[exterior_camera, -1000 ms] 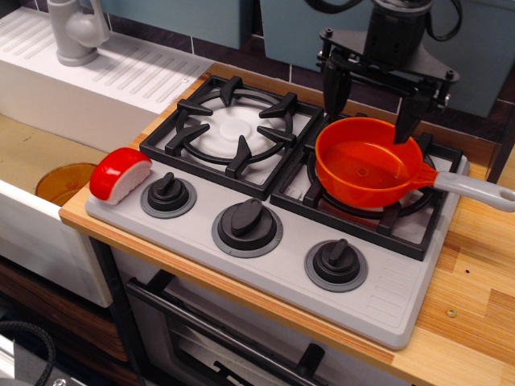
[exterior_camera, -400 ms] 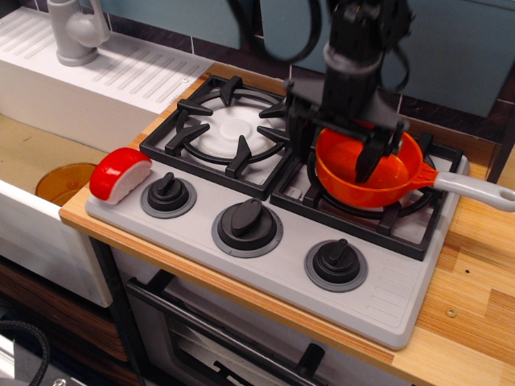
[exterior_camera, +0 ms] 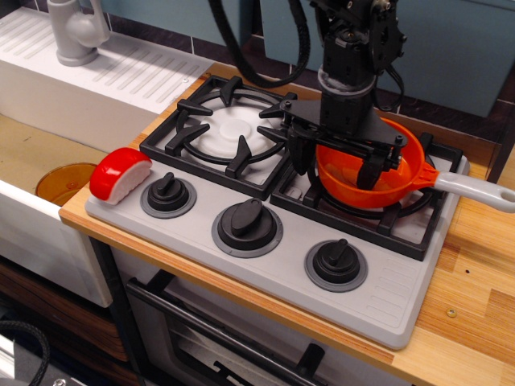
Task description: End effector reaching pot or pan
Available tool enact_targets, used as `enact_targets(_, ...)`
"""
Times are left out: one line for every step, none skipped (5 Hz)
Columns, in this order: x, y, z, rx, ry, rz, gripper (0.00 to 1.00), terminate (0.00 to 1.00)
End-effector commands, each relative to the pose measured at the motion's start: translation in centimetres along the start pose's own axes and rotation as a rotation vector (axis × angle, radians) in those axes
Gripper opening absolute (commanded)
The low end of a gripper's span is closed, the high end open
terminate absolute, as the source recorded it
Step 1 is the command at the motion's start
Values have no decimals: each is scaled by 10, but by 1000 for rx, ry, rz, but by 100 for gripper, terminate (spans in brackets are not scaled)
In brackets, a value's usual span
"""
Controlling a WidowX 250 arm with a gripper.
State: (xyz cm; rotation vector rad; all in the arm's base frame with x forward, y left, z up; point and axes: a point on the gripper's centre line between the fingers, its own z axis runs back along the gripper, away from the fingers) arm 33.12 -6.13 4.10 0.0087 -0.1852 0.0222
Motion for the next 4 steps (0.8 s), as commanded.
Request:
enact_targets(7,-3,11,-9,-36,-3,100,0)
enact_targets(7,-3,11,-9,-36,-3,100,0)
enact_targets(7,-3,11,-9,-36,-3,100,0)
enact_targets(7,-3,11,-9,-36,-3,100,100)
